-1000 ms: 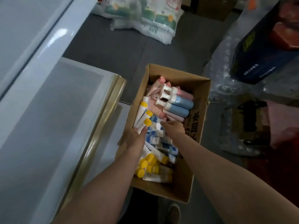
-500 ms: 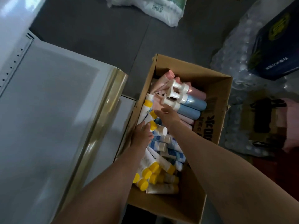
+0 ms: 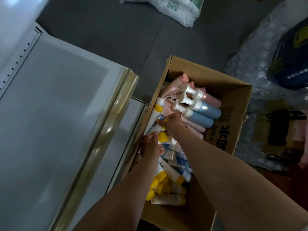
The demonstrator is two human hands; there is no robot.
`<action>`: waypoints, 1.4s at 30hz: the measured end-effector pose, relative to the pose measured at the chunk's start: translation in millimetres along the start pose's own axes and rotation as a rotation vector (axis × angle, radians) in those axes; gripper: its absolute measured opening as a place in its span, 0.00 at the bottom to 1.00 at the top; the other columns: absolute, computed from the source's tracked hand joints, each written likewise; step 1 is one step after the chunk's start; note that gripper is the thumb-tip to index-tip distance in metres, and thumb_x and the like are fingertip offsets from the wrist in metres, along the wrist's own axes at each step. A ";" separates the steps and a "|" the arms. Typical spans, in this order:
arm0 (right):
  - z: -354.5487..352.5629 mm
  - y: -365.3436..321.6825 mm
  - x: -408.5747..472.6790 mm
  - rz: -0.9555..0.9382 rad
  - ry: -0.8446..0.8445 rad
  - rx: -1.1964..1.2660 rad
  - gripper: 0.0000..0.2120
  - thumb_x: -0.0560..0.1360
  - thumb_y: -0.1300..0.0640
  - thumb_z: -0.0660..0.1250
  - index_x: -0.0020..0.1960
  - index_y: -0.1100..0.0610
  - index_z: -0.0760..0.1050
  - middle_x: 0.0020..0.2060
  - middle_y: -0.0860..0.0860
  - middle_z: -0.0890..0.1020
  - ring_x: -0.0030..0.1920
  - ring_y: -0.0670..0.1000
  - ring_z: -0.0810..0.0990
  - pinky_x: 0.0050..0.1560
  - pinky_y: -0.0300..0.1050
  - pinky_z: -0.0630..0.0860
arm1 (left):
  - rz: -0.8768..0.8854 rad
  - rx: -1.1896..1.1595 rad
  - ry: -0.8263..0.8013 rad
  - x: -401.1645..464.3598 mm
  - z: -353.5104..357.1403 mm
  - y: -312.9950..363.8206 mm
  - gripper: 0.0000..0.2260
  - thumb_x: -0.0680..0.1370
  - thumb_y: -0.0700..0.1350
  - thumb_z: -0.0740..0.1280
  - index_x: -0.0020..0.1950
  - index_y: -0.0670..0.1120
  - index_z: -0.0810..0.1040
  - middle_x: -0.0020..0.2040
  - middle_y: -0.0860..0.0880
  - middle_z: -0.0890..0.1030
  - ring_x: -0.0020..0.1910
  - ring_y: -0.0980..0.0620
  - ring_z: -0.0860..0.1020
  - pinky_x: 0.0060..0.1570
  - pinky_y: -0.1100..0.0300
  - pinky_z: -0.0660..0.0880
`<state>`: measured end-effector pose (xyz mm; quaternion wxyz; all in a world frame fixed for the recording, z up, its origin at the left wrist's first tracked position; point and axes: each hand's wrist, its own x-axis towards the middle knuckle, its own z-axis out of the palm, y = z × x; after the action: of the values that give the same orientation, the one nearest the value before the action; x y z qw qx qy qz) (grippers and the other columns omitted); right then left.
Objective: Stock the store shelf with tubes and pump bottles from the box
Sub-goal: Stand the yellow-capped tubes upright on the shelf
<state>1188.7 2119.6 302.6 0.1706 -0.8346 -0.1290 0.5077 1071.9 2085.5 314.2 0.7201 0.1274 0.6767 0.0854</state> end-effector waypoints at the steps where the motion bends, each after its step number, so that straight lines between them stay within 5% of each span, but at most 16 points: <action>1: -2.8 -1.8 -3.7 0.010 -0.012 -0.019 0.17 0.69 0.47 0.79 0.47 0.57 0.76 0.47 0.58 0.83 0.48 0.57 0.84 0.54 0.57 0.82 | 0.017 -0.034 0.029 -2.1 1.1 -3.0 0.12 0.81 0.53 0.62 0.63 0.51 0.73 0.47 0.44 0.76 0.45 0.47 0.77 0.40 0.57 0.77; 4: -13.7 -1.0 -14.5 0.045 -0.069 -0.068 0.17 0.71 0.49 0.78 0.47 0.60 0.77 0.44 0.58 0.83 0.44 0.55 0.84 0.51 0.51 0.83 | 0.044 -0.087 0.122 -15.1 1.1 -10.6 0.13 0.83 0.49 0.61 0.65 0.47 0.72 0.55 0.42 0.78 0.52 0.43 0.80 0.47 0.52 0.80; 7: -30.2 6.3 -28.8 0.109 -0.066 -0.010 0.17 0.70 0.50 0.78 0.50 0.61 0.77 0.42 0.57 0.82 0.37 0.53 0.82 0.39 0.44 0.83 | 0.079 -0.044 0.173 -23.4 0.2 -16.6 0.14 0.82 0.44 0.61 0.67 0.42 0.72 0.64 0.39 0.77 0.56 0.40 0.80 0.38 0.54 0.79; 9: -40.5 15.1 -40.3 0.142 -0.071 0.119 0.16 0.71 0.54 0.77 0.50 0.62 0.76 0.40 0.58 0.79 0.36 0.54 0.80 0.45 0.48 0.83 | 0.062 -0.038 0.199 -37.1 1.3 -22.2 0.08 0.80 0.39 0.65 0.59 0.43 0.76 0.62 0.41 0.77 0.56 0.43 0.78 0.33 0.56 0.79; 11: -51.0 26.1 -54.4 0.161 -0.129 0.257 0.15 0.73 0.57 0.75 0.53 0.62 0.74 0.40 0.59 0.77 0.38 0.56 0.79 0.49 0.53 0.83 | 0.131 -0.036 0.182 -51.6 4.3 -32.6 0.06 0.78 0.36 0.68 0.52 0.46 0.76 0.62 0.41 0.77 0.56 0.43 0.77 0.44 0.50 0.82; 14: -64.3 40.6 -84.8 0.167 -0.264 0.490 0.09 0.76 0.62 0.69 0.54 0.59 0.73 0.36 0.56 0.73 0.33 0.53 0.74 0.34 0.47 0.77 | 0.221 -0.090 0.159 -84.6 8.2 -49.8 0.08 0.78 0.35 0.67 0.51 0.47 0.74 0.57 0.44 0.75 0.57 0.42 0.76 0.57 0.43 0.78; 18: -90.7 54.6 -134.0 0.116 -0.361 0.672 0.12 0.79 0.64 0.65 0.62 0.59 0.74 0.47 0.58 0.75 0.43 0.56 0.76 0.43 0.50 0.79 | 0.256 -0.205 0.227 -123.4 10.3 -64.2 0.11 0.76 0.36 0.70 0.56 0.43 0.73 0.60 0.39 0.75 0.58 0.36 0.78 0.44 0.46 0.81; 21: -109.9 60.5 -169.4 0.069 -0.391 0.729 0.07 0.79 0.66 0.64 0.56 0.63 0.74 0.47 0.58 0.75 0.43 0.55 0.76 0.44 0.49 0.79 | 0.289 -0.187 0.212 -153.0 7.2 -70.8 0.22 0.74 0.42 0.74 0.66 0.39 0.74 0.63 0.35 0.77 0.58 0.35 0.79 0.39 0.49 0.82; 24: -120.0 60.3 -203.8 -0.030 -0.488 0.786 0.16 0.79 0.67 0.62 0.66 0.64 0.73 0.51 0.60 0.78 0.46 0.55 0.80 0.42 0.44 0.81 | 0.367 -0.261 0.167 -194.0 0.5 -71.8 0.28 0.70 0.46 0.77 0.68 0.44 0.73 0.63 0.44 0.79 0.56 0.44 0.80 0.35 0.57 0.81; 27: -121.3 50.5 -242.5 -0.209 -0.618 0.761 0.21 0.79 0.69 0.58 0.72 0.62 0.68 0.48 0.58 0.79 0.44 0.53 0.81 0.38 0.42 0.81 | 0.527 -0.291 0.165 -236.1 -11.8 -67.1 0.19 0.76 0.39 0.72 0.65 0.47 0.74 0.59 0.47 0.80 0.55 0.45 0.80 0.45 0.54 0.80; 33: -105.4 17.2 -329.8 -0.558 -0.770 0.647 0.16 0.78 0.71 0.59 0.60 0.58 0.75 0.40 0.52 0.83 0.40 0.49 0.81 0.40 0.40 0.78 | 0.752 -0.345 0.200 -306.9 -53.6 -57.1 0.23 0.75 0.38 0.72 0.68 0.52 0.72 0.62 0.50 0.80 0.56 0.47 0.79 0.51 0.51 0.80; 38: -82.8 -2.4 -383.6 -0.758 -0.811 0.583 0.20 0.77 0.68 0.65 0.69 0.59 0.73 0.58 0.56 0.83 0.51 0.52 0.83 0.44 0.40 0.80 | 0.914 -0.440 0.253 -364.5 -100.7 -52.3 0.26 0.75 0.37 0.71 0.71 0.51 0.71 0.64 0.47 0.79 0.58 0.45 0.79 0.61 0.48 0.77; 42: -56.7 -17.3 -428.9 -0.830 -0.789 0.523 0.26 0.74 0.68 0.70 0.70 0.56 0.72 0.59 0.56 0.81 0.56 0.55 0.81 0.47 0.41 0.78 | 1.033 -0.537 0.324 -421.6 -152.1 -53.4 0.24 0.77 0.36 0.70 0.71 0.50 0.72 0.55 0.50 0.79 0.52 0.50 0.79 0.61 0.53 0.76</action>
<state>1045.0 1960.0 678.6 0.4913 -0.3955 -0.3669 0.6838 888.5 1920.4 692.2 0.4803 0.2388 0.5831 0.6101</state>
